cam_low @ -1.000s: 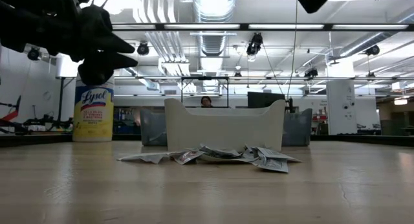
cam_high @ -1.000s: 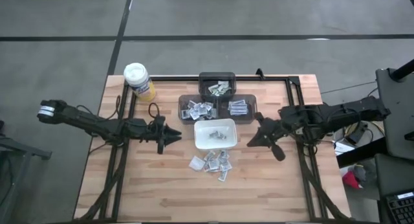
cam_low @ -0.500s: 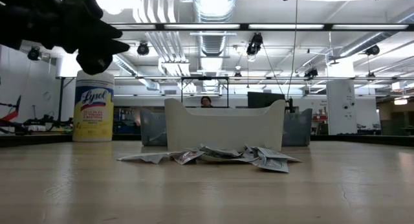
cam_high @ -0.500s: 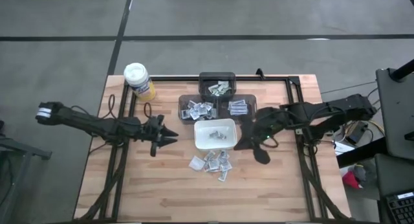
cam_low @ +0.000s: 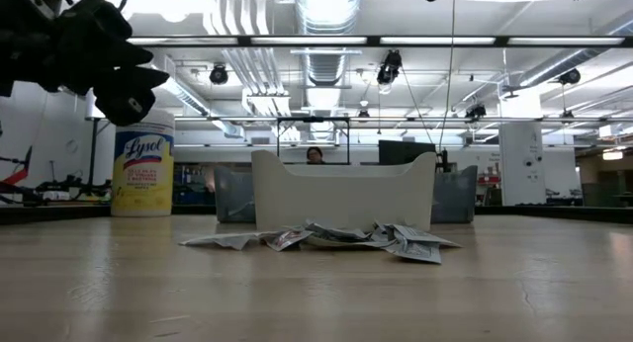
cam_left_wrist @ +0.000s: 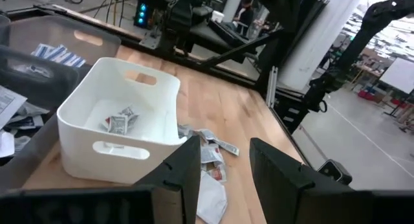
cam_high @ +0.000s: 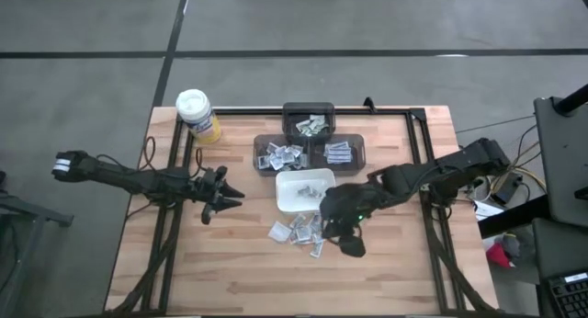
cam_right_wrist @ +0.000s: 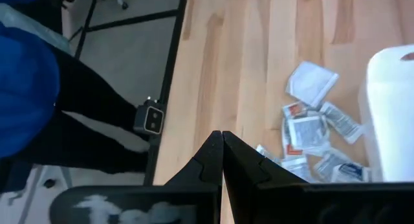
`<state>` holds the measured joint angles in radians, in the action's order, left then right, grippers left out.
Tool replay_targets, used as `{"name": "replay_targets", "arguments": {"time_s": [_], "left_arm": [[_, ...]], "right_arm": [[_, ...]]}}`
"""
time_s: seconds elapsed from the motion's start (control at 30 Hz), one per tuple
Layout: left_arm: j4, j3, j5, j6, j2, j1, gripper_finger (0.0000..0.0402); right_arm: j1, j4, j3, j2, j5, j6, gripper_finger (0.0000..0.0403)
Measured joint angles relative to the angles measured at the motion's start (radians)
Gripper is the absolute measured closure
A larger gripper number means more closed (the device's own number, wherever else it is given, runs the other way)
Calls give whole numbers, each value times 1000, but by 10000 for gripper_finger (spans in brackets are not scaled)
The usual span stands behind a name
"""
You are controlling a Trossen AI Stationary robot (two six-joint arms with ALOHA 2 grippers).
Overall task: Pick & Place First Aid Supplies
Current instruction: Put the ointment pack into the white bin
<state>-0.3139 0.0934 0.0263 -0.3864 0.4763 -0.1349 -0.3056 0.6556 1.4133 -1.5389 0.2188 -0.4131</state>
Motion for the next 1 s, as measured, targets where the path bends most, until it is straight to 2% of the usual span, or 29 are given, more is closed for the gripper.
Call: {"name": "replay_targets", "arguments": {"time_s": [0.23,0.6,0.87,1.0], "left_arm": [[2,-33,4,12,-47,0,275],[9,-42,16,24,-58,0,275],[9,-42,76,22,-58,0,275],[16,-42,97,22,-58,0,275]], "right_arm": [[-54,29,33,-86,0,-108,394],[-133,21,63,-246,0,-176,394],[-150,8,84,-373,0,-566,394],[-154,-48,99,-421,-8,-694,377]]}}
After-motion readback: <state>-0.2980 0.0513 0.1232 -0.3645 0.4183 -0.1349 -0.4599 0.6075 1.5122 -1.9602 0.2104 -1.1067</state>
